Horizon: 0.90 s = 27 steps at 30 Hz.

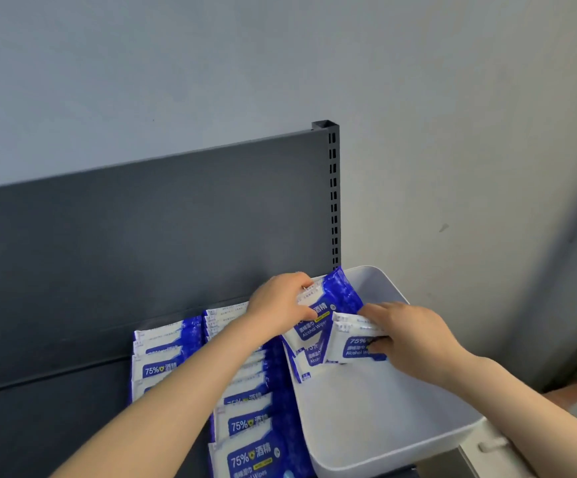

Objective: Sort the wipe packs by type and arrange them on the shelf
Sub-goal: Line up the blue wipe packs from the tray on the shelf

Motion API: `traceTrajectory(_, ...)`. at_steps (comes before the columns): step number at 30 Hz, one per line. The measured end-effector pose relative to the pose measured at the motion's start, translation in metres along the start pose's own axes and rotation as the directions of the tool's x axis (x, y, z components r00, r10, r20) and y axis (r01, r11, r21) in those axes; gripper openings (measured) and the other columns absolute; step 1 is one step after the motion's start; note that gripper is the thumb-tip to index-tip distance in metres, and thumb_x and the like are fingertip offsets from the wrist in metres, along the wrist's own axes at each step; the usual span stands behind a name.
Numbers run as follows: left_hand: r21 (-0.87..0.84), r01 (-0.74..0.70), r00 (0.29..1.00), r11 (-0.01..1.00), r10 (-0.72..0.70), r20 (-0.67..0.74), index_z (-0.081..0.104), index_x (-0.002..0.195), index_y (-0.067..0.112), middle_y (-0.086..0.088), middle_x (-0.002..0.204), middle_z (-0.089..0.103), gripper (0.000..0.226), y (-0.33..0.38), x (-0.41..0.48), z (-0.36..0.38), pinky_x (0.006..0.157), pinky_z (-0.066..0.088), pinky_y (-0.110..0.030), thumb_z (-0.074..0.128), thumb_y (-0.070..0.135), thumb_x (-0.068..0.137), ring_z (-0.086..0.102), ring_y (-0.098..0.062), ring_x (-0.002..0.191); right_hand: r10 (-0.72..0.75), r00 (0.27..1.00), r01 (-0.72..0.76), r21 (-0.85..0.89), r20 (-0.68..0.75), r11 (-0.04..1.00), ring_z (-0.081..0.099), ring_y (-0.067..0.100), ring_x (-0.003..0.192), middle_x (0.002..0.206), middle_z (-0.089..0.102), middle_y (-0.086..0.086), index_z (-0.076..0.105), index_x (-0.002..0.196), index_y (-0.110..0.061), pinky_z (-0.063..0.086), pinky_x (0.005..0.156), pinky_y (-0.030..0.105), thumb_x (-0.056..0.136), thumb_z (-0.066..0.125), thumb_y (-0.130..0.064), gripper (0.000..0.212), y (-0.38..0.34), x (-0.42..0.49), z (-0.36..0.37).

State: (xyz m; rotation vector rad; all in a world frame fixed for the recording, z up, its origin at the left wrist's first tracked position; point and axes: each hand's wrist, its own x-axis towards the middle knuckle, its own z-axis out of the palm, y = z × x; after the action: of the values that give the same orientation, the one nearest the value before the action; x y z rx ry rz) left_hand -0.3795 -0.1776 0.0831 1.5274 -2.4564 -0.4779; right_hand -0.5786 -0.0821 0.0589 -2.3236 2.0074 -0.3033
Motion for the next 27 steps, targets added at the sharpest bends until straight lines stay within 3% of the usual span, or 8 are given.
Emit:
traceTrajectory(6,-0.057,0.047,0.996,0.997,-0.051,-0.07,0.06,0.099,0.029,0.011,0.098,0.066,0.028,-0.043,-0.024,-0.054,0.073,0.052,-0.034,0.075,0.03,0.075,0.063,-0.013,0.086,-0.03,0.998,0.03,0.0,-0.051,1.0,0.054,0.012,0.101,0.108,0.059,-0.016,0.05,0.109,-0.03,0.035,0.059,0.024,0.088,0.056,-0.029,0.022,-0.049,0.017,-0.024)
traceTrajectory(10,-0.008,0.105,0.993,0.994,-0.105,-0.059,0.057,0.098,0.031,0.012,0.101,0.065,0.025,-0.089,-0.049,-0.077,0.072,0.051,-0.033,0.073,0.031,0.078,0.062,-0.011,0.088,-0.074,0.994,0.077,0.035,-0.076,0.996,0.055,0.014,0.097,0.101,0.059,-0.013,0.05,0.107,-0.029,0.042,0.067,0.03,0.086,0.057,-0.028,0.022,-0.086,0.029,-0.018)
traceTrajectory(16,0.101,0.23,0.966,0.968,-0.239,0.1,0.057,0.103,0.029,0.011,0.102,0.064,0.024,-0.166,-0.092,-0.085,0.069,0.049,-0.03,0.069,0.033,0.082,0.063,-0.009,0.087,-0.183,0.983,0.184,0.107,-0.023,0.977,0.054,0.017,0.102,0.106,0.06,-0.01,0.05,0.11,-0.028,0.044,0.075,0.032,0.085,0.058,-0.03,0.027,-0.149,0.048,0.003)
traceTrajectory(20,0.181,0.252,0.928,0.951,-0.29,0.232,0.055,0.125,0.028,0.009,0.12,0.057,0.044,-0.207,-0.119,-0.066,0.083,0.046,-0.03,0.069,0.035,0.084,0.056,-0.014,0.105,-0.256,0.966,0.252,0.112,0.022,0.961,0.054,0.016,0.106,0.114,0.06,-0.01,0.049,0.12,-0.03,0.041,0.078,0.029,0.087,0.058,-0.031,0.034,-0.186,0.054,0.023)
traceTrajectory(22,0.178,0.255,0.908,0.95,-0.299,0.294,0.054,0.126,0.026,0.008,0.123,0.056,0.047,-0.221,-0.129,-0.052,0.08,0.044,-0.027,0.069,0.036,0.083,0.054,-0.014,0.106,-0.288,0.956,0.279,0.121,0.059,0.953,0.054,0.017,0.107,0.116,0.06,-0.008,0.049,0.12,-0.029,0.04,0.079,0.029,0.086,0.058,-0.03,0.035,-0.202,0.054,0.034)
traceTrajectory(27,0.06,0.282,0.875,0.958,-0.282,0.395,0.059,0.093,0.032,0.01,0.103,0.062,0.018,-0.245,-0.136,-0.013,0.082,0.052,-0.032,0.07,0.032,0.079,0.061,-0.014,0.097,-0.349,0.917,0.326,0.14,0.193,0.935,0.054,0.021,0.105,0.112,0.06,-0.004,0.049,0.116,-0.025,0.04,0.076,0.031,0.086,0.059,-0.027,0.032,-0.232,0.051,0.06)
